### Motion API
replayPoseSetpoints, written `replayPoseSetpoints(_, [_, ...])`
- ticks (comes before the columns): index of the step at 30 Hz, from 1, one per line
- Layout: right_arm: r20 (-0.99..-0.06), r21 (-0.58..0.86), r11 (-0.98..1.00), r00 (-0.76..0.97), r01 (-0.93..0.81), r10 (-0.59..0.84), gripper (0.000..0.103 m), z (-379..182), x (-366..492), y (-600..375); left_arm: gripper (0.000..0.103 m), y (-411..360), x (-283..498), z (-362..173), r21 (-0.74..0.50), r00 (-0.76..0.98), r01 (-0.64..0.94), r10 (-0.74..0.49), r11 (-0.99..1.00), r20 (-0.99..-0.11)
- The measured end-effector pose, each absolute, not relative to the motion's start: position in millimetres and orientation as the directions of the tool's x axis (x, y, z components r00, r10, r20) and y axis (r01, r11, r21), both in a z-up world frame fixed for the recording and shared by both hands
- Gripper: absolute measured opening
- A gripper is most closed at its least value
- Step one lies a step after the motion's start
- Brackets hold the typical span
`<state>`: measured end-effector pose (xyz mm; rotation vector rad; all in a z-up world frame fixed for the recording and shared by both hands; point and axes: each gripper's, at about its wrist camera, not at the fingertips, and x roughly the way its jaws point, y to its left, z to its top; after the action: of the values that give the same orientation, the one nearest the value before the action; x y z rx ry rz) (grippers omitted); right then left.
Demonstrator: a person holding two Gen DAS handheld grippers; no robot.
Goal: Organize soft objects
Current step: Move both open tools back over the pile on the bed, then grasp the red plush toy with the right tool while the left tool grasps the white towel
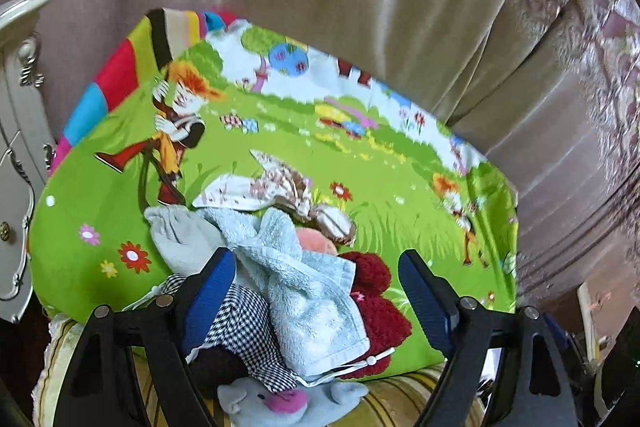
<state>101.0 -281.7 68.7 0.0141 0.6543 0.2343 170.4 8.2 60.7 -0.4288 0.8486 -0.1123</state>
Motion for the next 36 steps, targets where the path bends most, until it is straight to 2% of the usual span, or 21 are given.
replayPoseSetpoints(10, [-0.655,0.072,0.953,0.706,-0.294,0.268,0.078,47,122,-249,0.082,-22,213,7,-0.281,0.504,-0.049,-0.219,0.959,-0.836])
replayPoseSetpoints(13, [-0.668,0.068,0.947,0.690,-0.315,0.277,0.078,41,127,-241,0.065,-23,219,-3,-0.253,0.485,-0.051,-0.198,0.966,-0.852])
replayPoseSetpoints(15, [-0.680,0.069,0.941,0.675,-0.331,0.287,0.078,36,132,-235,0.058,-20,221,-9,-0.260,0.479,-0.047,-0.207,0.964,-0.853])
replayPoseSetpoints(17, [-0.691,0.078,0.936,0.659,-0.342,0.298,0.078,31,138,-230,0.041,-20,221,-9,-0.265,0.482,-0.028,-0.219,0.964,-0.848])
replayPoseSetpoints(20, [-0.703,0.086,0.932,0.642,-0.352,0.307,0.078,27,144,-224,0.021,-20,221,-8,-0.265,0.502,-0.015,-0.222,0.964,-0.836])
replayPoseSetpoints(21, [-0.709,0.084,0.931,0.635,-0.355,0.306,0.078,25,147,-222,0.019,-19,220,-7,-0.264,0.511,-0.017,-0.219,0.964,-0.831])
replayPoseSetpoints(26, [-0.726,0.086,0.918,0.606,-0.387,0.324,0.078,20,156,-208,0.010,-4,211,4,-0.345,0.567,-0.021,-0.273,0.938,-0.777])
replayPoseSetpoints(31, [-0.751,0.095,0.904,0.566,-0.417,0.340,0.078,10,169,-194,0.009,9,207,9,-0.388,0.605,-0.044,-0.285,0.921,-0.744])
replayPoseSetpoints(36, [-0.780,0.102,0.893,0.522,-0.438,0.345,0.078,-1,184,-182,0.009,25,195,30,-0.392,0.705,-0.066,-0.235,0.918,-0.669])
